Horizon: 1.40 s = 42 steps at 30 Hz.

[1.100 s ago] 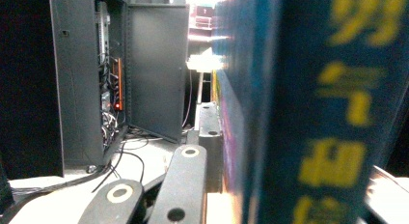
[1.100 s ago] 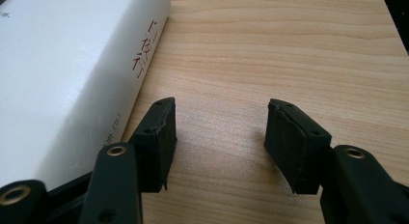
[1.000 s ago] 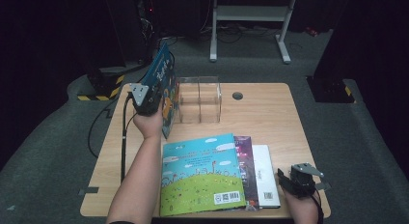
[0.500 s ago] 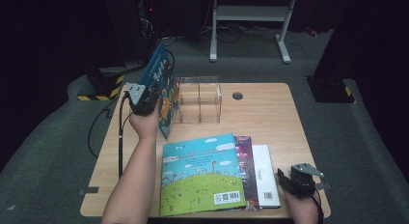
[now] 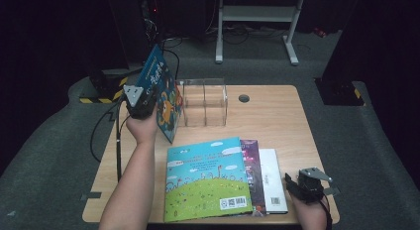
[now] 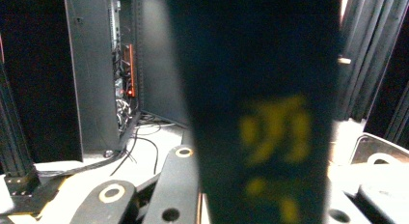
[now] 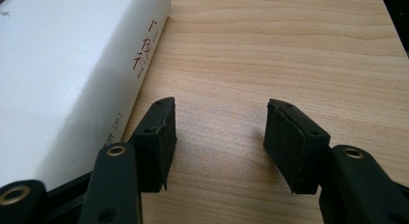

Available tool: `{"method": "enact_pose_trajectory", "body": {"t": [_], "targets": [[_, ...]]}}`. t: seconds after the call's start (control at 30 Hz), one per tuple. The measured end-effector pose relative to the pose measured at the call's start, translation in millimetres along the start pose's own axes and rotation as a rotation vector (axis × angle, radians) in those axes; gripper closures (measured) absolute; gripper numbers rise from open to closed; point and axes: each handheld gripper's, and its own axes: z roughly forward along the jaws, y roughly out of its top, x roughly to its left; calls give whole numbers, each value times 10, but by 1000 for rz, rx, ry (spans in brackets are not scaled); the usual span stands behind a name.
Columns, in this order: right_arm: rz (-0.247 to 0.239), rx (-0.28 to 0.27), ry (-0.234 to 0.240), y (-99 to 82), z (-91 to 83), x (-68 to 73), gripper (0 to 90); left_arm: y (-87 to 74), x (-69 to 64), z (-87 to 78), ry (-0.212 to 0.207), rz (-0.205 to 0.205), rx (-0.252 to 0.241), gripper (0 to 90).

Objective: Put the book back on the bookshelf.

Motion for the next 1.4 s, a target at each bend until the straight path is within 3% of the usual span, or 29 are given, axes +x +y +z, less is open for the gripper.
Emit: {"method": "enact_pose_trajectory", "body": {"t": [0.4,0.83,1.1,1.4], "targets": [[7,3,-1,-1,-2,3,449,-4,-16,19,9,18,-18,797],[7,3,0,-1,-3,3,449,32,-4,21,-6,31,11,776],[7,3,1,0,-2,1,448,46,24,5,-33,25,28,737],[5,1,2,0,-1,-1,446,47,22,-4,-59,3,37,612]]}}
